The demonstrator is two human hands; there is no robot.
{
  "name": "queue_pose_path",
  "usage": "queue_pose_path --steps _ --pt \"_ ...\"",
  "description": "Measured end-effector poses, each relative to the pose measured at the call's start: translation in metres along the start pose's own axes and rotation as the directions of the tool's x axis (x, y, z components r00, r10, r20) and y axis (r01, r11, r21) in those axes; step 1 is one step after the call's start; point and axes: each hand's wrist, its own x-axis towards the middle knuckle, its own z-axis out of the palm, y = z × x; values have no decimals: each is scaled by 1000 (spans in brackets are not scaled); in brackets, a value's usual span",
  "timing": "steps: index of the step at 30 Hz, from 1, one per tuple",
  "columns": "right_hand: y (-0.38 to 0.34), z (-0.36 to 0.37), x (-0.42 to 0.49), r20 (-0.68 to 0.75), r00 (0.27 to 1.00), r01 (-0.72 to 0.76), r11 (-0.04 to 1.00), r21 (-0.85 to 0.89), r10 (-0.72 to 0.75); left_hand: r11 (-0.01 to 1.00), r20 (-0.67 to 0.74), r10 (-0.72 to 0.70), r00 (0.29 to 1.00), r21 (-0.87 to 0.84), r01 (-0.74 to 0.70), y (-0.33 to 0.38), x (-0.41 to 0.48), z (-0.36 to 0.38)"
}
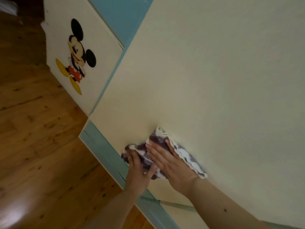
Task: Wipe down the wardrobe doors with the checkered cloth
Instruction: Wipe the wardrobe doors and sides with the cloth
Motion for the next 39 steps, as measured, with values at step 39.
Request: queue_pose_path --steps 39 --pt "26 -42 109 53 991 132 982 -134 -126 986 -143 57 988 -150 -79 -36 72 -79"
